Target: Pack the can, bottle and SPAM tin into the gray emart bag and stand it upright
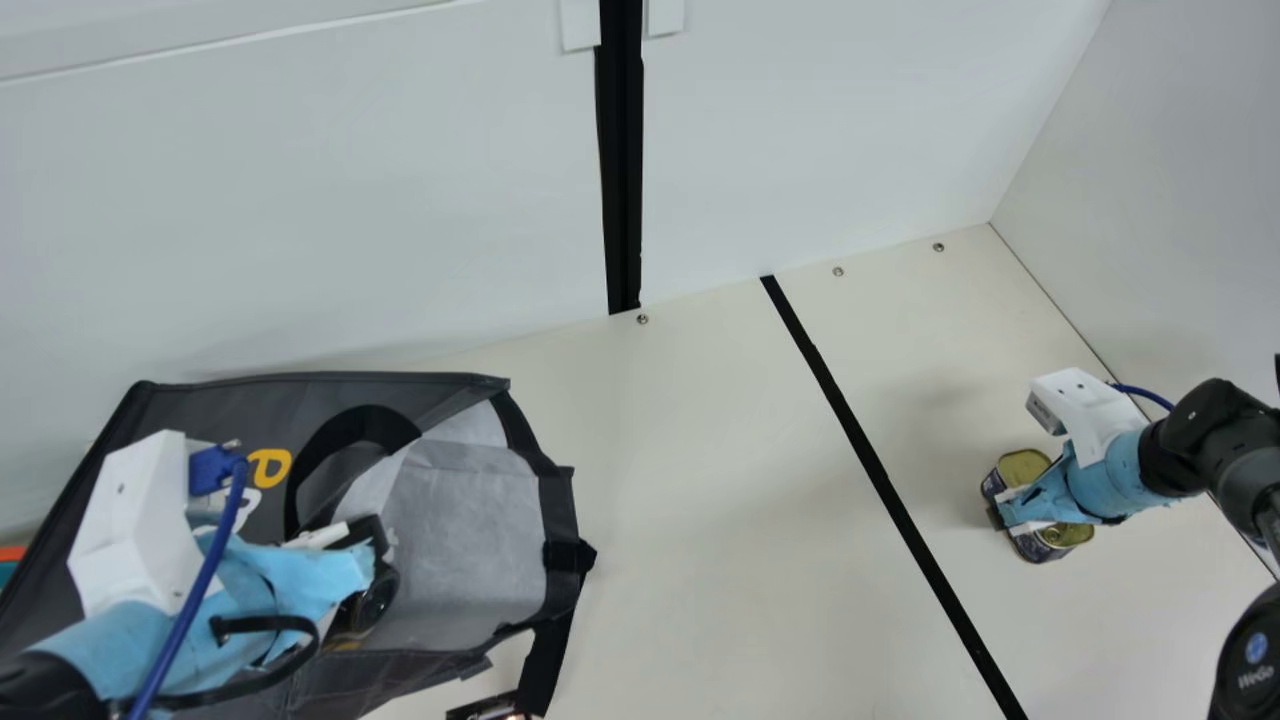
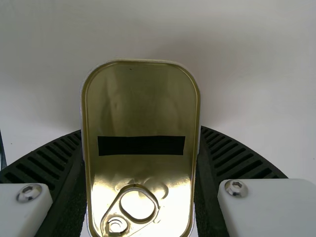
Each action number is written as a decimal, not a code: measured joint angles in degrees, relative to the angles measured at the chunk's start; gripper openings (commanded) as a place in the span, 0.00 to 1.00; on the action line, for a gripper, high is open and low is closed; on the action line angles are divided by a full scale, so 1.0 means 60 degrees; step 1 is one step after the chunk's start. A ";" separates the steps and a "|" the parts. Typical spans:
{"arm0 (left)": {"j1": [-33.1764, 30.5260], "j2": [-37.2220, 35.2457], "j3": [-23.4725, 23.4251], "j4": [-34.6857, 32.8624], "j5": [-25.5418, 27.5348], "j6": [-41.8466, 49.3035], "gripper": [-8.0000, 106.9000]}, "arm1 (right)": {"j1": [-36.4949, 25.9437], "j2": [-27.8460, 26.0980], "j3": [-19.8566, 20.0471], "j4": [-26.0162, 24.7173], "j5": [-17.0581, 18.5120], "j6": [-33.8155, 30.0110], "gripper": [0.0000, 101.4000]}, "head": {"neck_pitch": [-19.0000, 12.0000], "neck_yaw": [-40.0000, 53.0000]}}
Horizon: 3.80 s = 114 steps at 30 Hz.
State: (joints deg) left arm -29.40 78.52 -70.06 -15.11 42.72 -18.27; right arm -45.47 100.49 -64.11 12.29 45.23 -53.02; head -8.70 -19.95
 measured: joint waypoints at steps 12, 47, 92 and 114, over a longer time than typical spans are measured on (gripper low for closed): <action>0.0000 0.0000 0.0000 0.0000 0.0000 0.0000 0.00 | 0.0088 -0.0355 -0.0216 0.0383 0.0464 -0.0659 0.00 | 0.0000 0.0015; 0.0000 0.0000 0.0000 0.0000 0.0000 0.0000 0.00 | 0.2460 -0.2377 -0.0937 0.0073 0.1805 0.0440 0.00 | 0.0000 0.0000; 0.0000 0.0000 0.0000 0.0000 0.0000 0.0000 0.00 | 0.5268 -0.3268 -0.1441 0.1493 0.4044 -0.2207 0.00 | 0.0000 0.0000; 0.0000 0.0000 0.0000 0.0000 0.0000 0.0000 0.00 | 0.7517 -0.3750 -0.1029 0.1727 0.4073 -0.1774 0.00 | 0.0000 0.0015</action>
State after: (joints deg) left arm -29.40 78.52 -70.06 -15.11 42.72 -18.27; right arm -0.36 77.99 -70.28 22.65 69.66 -63.66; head -8.70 -19.86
